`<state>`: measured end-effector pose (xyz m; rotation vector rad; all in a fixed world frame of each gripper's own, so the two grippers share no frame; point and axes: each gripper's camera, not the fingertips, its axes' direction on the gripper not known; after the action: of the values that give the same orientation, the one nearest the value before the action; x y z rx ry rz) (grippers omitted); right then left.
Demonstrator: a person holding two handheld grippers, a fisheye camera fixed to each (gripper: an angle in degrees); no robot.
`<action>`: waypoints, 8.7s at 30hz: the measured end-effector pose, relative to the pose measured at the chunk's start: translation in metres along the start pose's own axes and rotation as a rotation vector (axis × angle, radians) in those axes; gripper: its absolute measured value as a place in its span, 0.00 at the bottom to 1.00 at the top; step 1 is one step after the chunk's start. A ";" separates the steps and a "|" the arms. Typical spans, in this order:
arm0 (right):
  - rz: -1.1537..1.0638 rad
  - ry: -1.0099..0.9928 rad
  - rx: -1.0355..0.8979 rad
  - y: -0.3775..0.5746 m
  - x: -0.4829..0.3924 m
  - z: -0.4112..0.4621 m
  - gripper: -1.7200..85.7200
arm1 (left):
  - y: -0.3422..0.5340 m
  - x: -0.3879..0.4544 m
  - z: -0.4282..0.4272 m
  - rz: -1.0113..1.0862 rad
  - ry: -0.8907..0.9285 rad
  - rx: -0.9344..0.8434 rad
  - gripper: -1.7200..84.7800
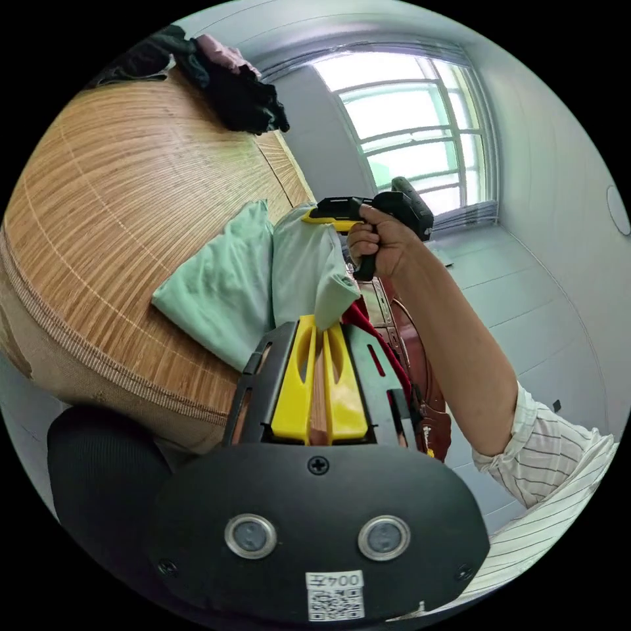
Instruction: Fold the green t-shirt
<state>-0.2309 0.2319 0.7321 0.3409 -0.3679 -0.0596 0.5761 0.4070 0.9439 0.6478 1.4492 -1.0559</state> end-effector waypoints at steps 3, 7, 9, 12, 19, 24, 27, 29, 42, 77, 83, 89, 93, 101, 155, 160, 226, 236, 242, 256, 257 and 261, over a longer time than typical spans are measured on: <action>-0.008 0.037 -0.021 -0.008 -0.032 0.030 0.06 | -0.015 -0.034 -0.010 -0.098 0.029 -0.015 0.03; 0.008 0.042 -0.034 -0.013 -0.061 0.061 0.07 | -0.031 -0.060 -0.022 -0.169 0.042 -0.025 0.04; 0.014 0.061 -0.029 -0.012 -0.071 0.069 0.08 | -0.038 -0.075 -0.030 -0.220 0.051 -0.033 0.04; -0.034 0.097 0.009 -0.005 -0.091 0.072 0.12 | -0.045 -0.094 -0.040 -0.294 0.073 -0.046 0.05; -0.127 0.268 0.277 0.037 -0.108 0.018 0.14 | -0.055 -0.119 -0.059 -0.409 0.139 -0.028 0.05; -0.060 0.073 0.534 0.099 -0.045 -0.068 0.09 | -0.062 -0.118 -0.077 -0.404 0.106 -0.017 0.04; -0.034 -0.081 0.568 0.154 0.027 -0.103 0.04 | -0.061 -0.114 -0.091 -0.377 0.036 -0.003 0.03; 0.018 -0.141 0.533 0.205 0.094 -0.107 0.02 | -0.058 -0.108 -0.102 -0.357 -0.022 0.031 0.03; 0.446 -0.775 0.288 0.407 0.314 -0.010 0.08 | -0.086 -0.022 0.034 0.046 -0.250 -0.157 0.02; -0.007 -0.076 0.408 0.494 0.160 -0.110 0.02 | 0.289 0.239 0.253 1.467 -0.717 -0.626 0.11; 0.006 -0.104 0.436 0.502 0.155 -0.128 0.01 | 0.322 0.253 0.275 1.582 -0.794 -0.614 0.10; 0.004 -0.109 0.454 0.506 0.145 -0.140 0.02 | 0.311 0.265 0.281 1.463 -0.752 -0.602 0.06; 0.012 -0.118 0.455 0.507 0.138 -0.143 0.03 | 0.305 0.268 0.288 1.430 -0.753 -0.588 0.04; -0.036 -0.034 0.514 0.526 0.099 -0.143 0.11 | 0.264 0.269 0.284 1.184 -0.645 -0.573 0.03; 0.063 -0.237 0.423 0.458 0.160 -0.073 0.02 | 0.019 0.085 0.007 0.420 -0.661 -0.130 0.03; 0.030 -0.368 0.408 0.419 0.139 -0.062 0.06 | 0.031 0.054 -0.009 0.345 -0.589 -0.207 0.05; -0.046 0.140 0.194 0.064 -0.114 0.172 0.07 | 0.081 0.104 0.001 0.491 -0.595 -0.163 0.04; 0.046 -0.222 0.282 0.087 -0.021 0.160 0.08 | 0.090 0.116 0.002 0.494 -0.583 -0.163 0.04; 0.088 -0.203 0.241 0.087 0.005 0.165 0.06 | 0.091 0.117 0.001 0.491 -0.583 -0.162 0.04; 0.330 -0.530 0.359 0.132 0.124 0.118 0.02 | 0.089 0.135 -0.011 0.517 -0.535 -0.136 0.04; 0.350 -0.549 0.379 0.138 0.135 0.109 0.02 | 0.089 0.139 -0.012 0.524 -0.525 -0.131 0.04; 0.397 -0.590 0.446 0.160 0.167 0.073 0.02 | 0.087 0.154 -0.017 0.549 -0.488 -0.114 0.04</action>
<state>-0.1029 0.3393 0.9073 0.6866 -1.0345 0.3229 0.6165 0.4329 0.7723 0.6048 0.8301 -0.6309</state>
